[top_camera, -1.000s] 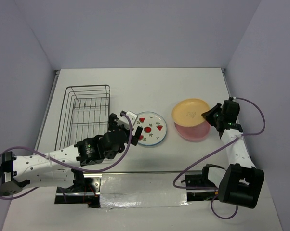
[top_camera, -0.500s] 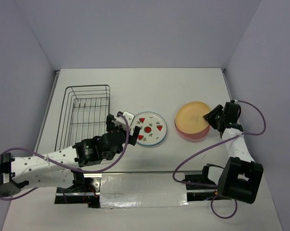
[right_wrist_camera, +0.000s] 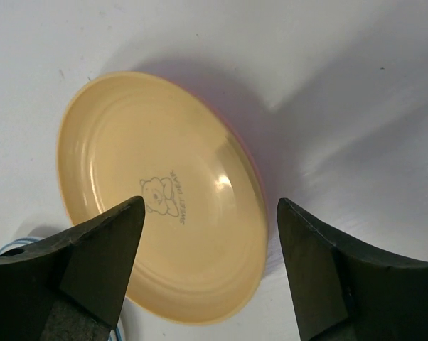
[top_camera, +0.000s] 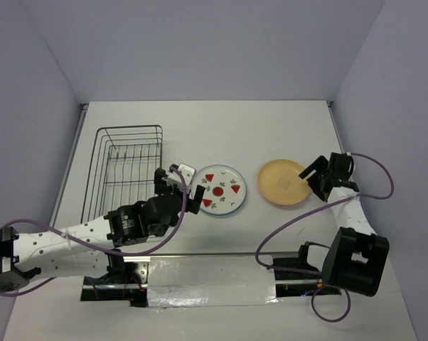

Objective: Unload the plates from the dish rack

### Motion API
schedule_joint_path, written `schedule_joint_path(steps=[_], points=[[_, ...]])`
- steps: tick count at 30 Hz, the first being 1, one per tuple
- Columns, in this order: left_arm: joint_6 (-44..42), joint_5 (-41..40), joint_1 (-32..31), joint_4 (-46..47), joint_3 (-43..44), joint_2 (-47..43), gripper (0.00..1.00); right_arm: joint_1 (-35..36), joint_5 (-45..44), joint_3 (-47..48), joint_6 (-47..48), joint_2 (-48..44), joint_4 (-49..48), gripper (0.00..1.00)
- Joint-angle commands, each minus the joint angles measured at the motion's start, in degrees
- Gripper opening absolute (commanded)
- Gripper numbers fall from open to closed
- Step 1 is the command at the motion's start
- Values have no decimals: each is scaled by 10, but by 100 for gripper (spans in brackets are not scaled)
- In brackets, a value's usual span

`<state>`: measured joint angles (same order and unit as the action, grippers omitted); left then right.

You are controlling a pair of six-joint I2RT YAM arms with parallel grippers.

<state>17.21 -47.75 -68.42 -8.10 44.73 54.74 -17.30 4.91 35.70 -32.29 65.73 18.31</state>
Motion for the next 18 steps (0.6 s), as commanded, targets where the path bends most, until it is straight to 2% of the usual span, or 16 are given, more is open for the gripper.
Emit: schedule_joint_path(steps=[1,5,18], points=[[14,-17,1,13,8,0,99,-1,-48,33,6,-17,25,82],[15,-19,1,12,10,5,99,9,-68,33,4,-19,28,83],[16,-15,1,10,14,12,99,50,-54,10,-22,18,-13,83]])
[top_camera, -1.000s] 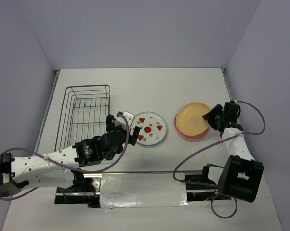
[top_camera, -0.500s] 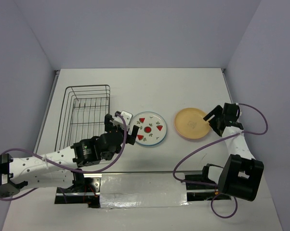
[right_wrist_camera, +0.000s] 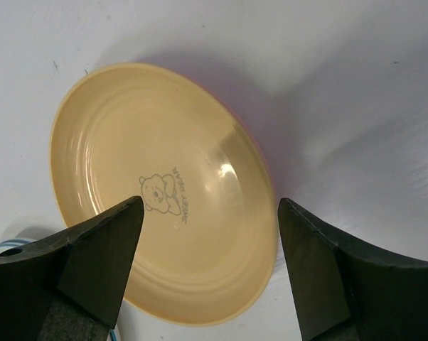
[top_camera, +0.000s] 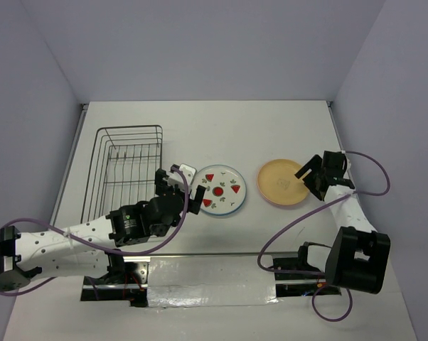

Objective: Unload the plates from the dish rack

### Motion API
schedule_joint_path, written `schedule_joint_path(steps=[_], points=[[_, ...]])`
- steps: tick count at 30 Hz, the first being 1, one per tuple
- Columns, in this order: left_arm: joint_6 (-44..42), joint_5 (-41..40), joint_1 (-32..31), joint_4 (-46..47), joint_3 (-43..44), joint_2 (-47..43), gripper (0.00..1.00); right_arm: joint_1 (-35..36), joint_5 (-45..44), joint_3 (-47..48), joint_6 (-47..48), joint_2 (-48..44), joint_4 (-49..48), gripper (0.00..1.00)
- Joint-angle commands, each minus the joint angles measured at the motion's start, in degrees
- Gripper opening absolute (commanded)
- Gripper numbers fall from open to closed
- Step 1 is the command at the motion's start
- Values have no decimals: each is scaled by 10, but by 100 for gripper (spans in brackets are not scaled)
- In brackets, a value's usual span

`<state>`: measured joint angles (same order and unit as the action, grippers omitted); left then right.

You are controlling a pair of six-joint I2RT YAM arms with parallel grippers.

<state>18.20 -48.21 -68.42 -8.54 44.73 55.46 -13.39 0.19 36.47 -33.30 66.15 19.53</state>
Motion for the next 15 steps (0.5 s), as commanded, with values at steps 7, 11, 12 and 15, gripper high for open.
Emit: schedule_joint_path(steps=[7,11,12,15], points=[[6,-10,1,12,15,5,99,12,-29,10,-13,12,-9,84],[6,-8,1,12,14,5,99,12,-43,34,-11,-25,26,85],[5,-8,1,12,15,5,99,12,-47,39,-9,-35,35,86],[9,7,2,12,15,4,99,15,-62,69,-2,-81,78,100]])
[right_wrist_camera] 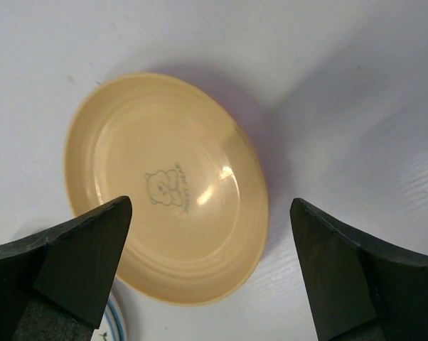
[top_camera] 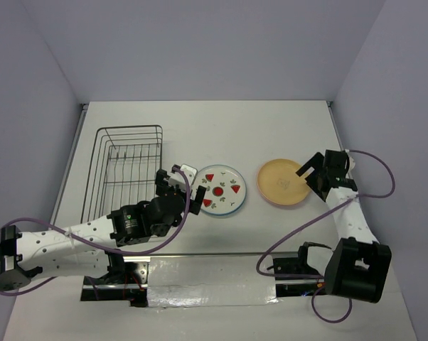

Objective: Unload the plates from the dish rack

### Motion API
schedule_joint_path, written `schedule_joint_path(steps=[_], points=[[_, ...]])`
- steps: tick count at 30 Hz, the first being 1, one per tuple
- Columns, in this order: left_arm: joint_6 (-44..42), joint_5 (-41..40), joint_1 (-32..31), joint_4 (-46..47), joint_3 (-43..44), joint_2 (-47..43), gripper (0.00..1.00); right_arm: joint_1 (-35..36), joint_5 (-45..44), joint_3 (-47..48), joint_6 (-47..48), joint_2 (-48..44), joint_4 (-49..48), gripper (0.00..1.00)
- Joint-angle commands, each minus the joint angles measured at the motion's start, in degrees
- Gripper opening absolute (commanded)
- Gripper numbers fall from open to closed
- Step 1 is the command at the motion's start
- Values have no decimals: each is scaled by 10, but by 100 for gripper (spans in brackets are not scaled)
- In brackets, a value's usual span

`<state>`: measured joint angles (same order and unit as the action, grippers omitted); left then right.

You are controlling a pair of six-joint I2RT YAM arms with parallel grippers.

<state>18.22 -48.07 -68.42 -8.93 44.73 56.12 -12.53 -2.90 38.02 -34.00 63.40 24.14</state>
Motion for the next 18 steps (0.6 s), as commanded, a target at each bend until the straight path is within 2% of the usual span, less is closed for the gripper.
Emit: schedule_joint_path(steps=[1,5,8,9,11,15,18], points=[[1,11,1,22,15,-6,99,15,-38,77,11,-66,62,100],[14,31,0,-14,75,-10,99,43,-56,129,24,-149,116,100],[17,61,0,-27,103,-41,99,58,2,166,60,-215,136,100],[16,66,-1,-20,106,-64,99,64,46,173,69,-231,135,100],[4,80,-1,-10,113,-88,99,82,66,205,82,-279,153,100],[-21,62,-1,-6,133,-147,99,87,150,254,95,-348,165,100],[-32,57,-2,-18,151,-173,99,87,177,282,98,-374,184,100]])
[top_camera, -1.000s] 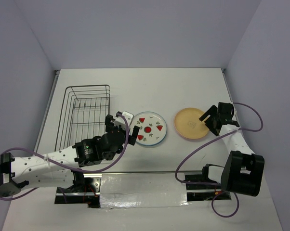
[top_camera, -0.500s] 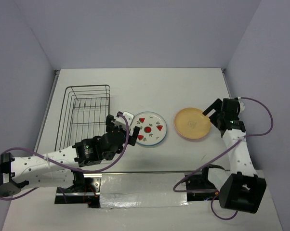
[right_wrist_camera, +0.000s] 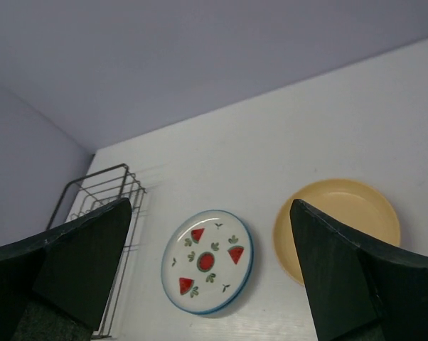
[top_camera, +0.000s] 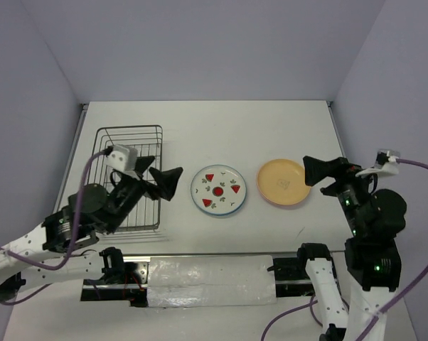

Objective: Unload the plates from the dish rack

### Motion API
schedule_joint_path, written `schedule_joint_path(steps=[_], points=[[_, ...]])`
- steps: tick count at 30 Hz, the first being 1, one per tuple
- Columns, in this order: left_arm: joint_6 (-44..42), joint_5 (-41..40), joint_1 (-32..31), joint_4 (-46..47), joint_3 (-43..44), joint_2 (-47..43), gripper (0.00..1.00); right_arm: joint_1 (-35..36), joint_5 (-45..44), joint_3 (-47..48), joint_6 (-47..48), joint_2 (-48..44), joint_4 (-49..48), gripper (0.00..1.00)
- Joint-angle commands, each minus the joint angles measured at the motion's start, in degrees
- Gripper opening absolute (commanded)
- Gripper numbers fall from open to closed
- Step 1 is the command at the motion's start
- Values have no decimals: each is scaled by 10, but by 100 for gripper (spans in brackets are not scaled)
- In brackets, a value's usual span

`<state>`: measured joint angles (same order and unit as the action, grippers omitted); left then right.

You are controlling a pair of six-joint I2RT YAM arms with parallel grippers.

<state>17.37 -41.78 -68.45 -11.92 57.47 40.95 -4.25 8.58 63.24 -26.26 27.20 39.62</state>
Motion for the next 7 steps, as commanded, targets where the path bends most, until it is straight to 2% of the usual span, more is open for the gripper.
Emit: schedule_joint_path(steps=[1,7], points=[[-26,0,-2,14,23,-30,99,4,65,32,20,-26,28,100],[-29,25,-3,42,-10,-62,99,4,65,41,19,-60,42,100]])
